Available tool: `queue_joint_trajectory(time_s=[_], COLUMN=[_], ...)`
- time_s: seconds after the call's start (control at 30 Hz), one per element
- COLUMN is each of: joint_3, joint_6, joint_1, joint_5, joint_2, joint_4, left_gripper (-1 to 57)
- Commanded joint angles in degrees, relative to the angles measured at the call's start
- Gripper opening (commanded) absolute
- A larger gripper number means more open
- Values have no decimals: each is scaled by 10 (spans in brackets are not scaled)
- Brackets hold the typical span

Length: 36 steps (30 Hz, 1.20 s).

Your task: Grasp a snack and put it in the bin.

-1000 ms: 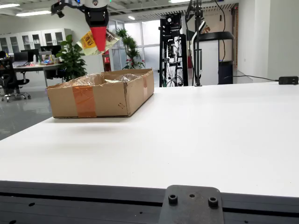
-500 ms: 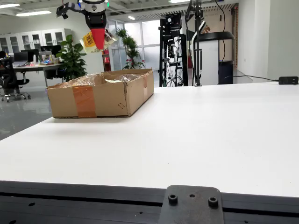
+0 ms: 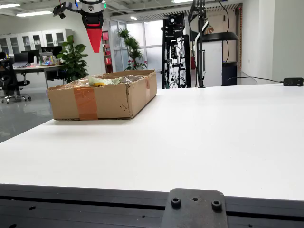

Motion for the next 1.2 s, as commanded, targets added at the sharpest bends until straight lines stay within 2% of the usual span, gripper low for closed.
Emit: queue_joint_trajectory(time_s=[0.03,0.3,0.53,0.9,1.2], joint_3=[21,97,191,402,495], joint_6=[2,5,5,4,13], joint_1=[-19,-65,-100,-172,-268], joint_5=[1,3,5,4,-1], joint_2=[-9,-73,-190,-369,-437], joint_4=[-3,-5,-7,-17,-23], left_gripper=[349,274,207,135,32])
